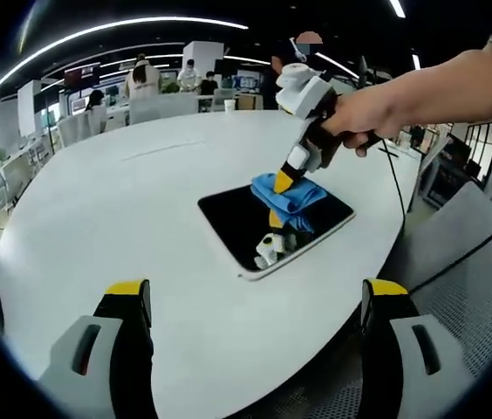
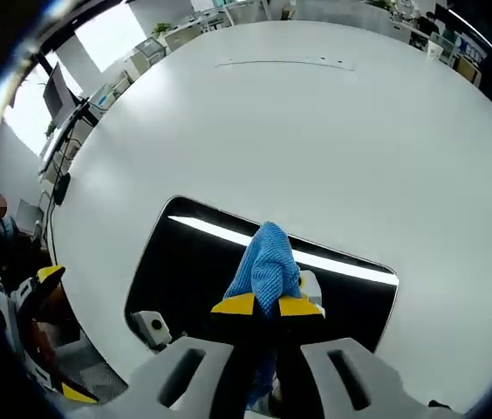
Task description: Wipe the mirror surface with the cleaning cloth until all visible marks leave the cleaned area.
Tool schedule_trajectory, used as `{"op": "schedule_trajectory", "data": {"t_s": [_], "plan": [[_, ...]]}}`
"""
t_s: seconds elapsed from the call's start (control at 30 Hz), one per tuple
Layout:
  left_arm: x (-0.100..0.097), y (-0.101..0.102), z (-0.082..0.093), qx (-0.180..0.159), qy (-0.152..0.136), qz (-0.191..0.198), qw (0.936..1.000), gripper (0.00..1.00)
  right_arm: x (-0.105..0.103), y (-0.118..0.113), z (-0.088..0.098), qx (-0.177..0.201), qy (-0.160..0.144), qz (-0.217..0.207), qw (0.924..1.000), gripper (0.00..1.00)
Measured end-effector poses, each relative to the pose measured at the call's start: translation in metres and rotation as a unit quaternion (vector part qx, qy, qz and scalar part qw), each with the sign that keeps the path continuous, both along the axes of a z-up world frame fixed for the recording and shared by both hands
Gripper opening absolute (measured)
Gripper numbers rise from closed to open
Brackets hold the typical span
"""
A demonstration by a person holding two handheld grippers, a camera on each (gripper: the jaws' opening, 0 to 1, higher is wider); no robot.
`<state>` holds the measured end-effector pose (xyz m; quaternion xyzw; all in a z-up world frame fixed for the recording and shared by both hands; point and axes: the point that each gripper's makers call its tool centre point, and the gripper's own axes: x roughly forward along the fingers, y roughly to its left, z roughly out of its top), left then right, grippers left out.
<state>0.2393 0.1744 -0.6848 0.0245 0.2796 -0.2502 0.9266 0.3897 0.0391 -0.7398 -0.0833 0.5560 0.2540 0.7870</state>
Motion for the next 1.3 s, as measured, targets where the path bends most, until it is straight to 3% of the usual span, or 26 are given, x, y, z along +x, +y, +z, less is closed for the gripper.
{"op": "schedule_trajectory", "data": {"t_s": [0.43, 0.77, 1.0, 1.1, 1.3], "plan": [[0.002, -0.002, 0.003, -0.010, -0.002, 0.004, 0.9999, 0.99, 0.031, 0.004, -0.002, -0.003, -0.006, -0.015, 0.9999, 0.01], [0.002, -0.001, 0.003, -0.008, 0.001, 0.007, 0.9999, 0.99, 0.030, 0.004, -0.002, 0.003, -0.001, -0.006, 1.0000, 0.01], [0.002, -0.001, 0.004, -0.007, -0.001, 0.009, 0.9999, 0.99, 0.029, 0.003, -0.001, 0.015, 0.004, -0.023, 0.9996, 0.01], [0.002, -0.001, 0.004, -0.006, -0.001, 0.008, 1.0000, 0.99, 0.029, 0.000, -0.001, 0.004, -0.007, -0.013, 0.9999, 0.01], [0.001, -0.003, 0.003, -0.003, 0.001, 0.004, 1.0000, 0.99, 0.031, -0.010, -0.002, 0.004, -0.001, -0.020, 0.9998, 0.01]]}}
